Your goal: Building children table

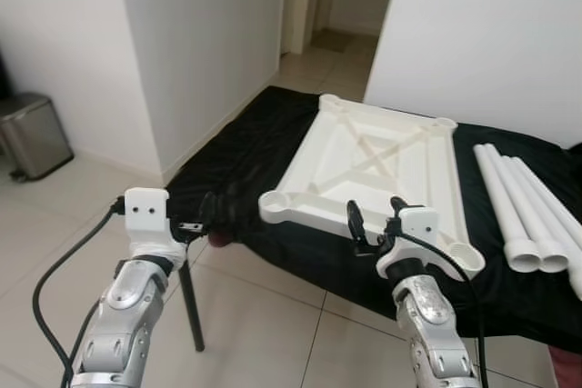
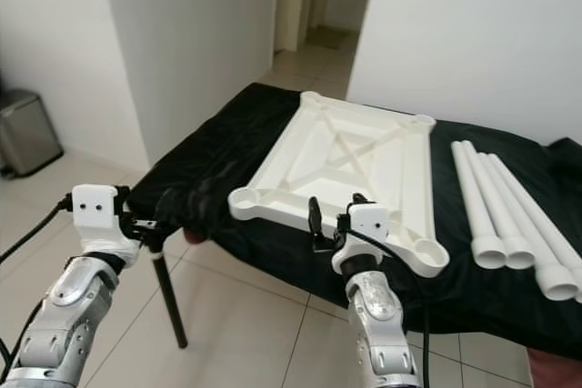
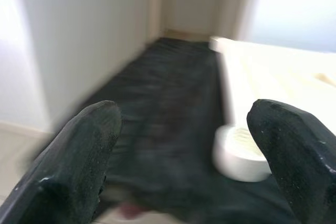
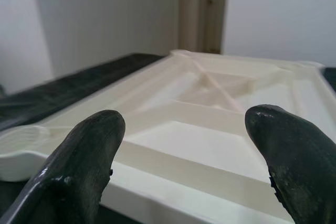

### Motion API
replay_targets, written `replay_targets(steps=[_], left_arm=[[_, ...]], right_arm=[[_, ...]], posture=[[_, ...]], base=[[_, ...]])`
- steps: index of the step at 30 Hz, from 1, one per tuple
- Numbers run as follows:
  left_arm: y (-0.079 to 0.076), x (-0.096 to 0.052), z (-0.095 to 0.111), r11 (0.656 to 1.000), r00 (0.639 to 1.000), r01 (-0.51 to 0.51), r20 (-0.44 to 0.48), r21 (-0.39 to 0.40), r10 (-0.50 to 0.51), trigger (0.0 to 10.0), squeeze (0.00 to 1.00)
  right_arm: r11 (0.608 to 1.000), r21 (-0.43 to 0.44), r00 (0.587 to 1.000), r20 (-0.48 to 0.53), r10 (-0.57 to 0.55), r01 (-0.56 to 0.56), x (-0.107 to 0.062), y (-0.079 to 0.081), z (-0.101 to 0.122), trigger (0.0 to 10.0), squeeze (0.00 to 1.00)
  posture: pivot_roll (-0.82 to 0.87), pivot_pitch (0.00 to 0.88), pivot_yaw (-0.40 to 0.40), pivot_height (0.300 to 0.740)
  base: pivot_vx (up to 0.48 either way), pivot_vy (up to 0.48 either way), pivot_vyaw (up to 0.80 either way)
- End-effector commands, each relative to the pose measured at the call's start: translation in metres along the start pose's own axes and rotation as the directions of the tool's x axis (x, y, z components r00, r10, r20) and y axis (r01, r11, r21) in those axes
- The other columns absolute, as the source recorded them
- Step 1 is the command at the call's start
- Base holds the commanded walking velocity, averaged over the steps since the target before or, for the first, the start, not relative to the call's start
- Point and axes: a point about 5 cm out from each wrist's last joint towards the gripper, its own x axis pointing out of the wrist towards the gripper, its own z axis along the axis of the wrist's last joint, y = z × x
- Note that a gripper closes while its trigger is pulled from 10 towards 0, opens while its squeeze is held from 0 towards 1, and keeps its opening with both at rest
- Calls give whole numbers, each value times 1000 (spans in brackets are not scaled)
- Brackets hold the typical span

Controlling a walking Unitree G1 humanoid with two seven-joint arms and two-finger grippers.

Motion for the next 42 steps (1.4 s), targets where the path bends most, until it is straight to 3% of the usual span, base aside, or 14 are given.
replay_targets(steps=[1,16,25,42], left_arm=[[0,1,1,1000,1000,13,3,4,-13,10000,0],[-6,7,-2,998,998,55,-32,-29,-56,10000,0],[-20,19,-3,987,987,154,-41,-47,-156,10000,0],[-24,28,0,994,996,90,-19,-57,-91,10000,0]], right_arm=[[1000,3,1000,2,-16,16,0,-1,-1,10000,0],[994,-12,994,-31,-109,108,1,-12,-6,10000,0],[991,-14,991,-16,-132,132,-2,-15,0,10000,0],[981,-32,982,2,-189,189,-1,-22,4,10000,0]], posture=[[57,83,-44,740],[53,99,-41,740],[-2,158,-32,740],[-21,116,-3,740]], base=[[285,0,0],[112,0,0],[0,0,0],[0,0,0]])
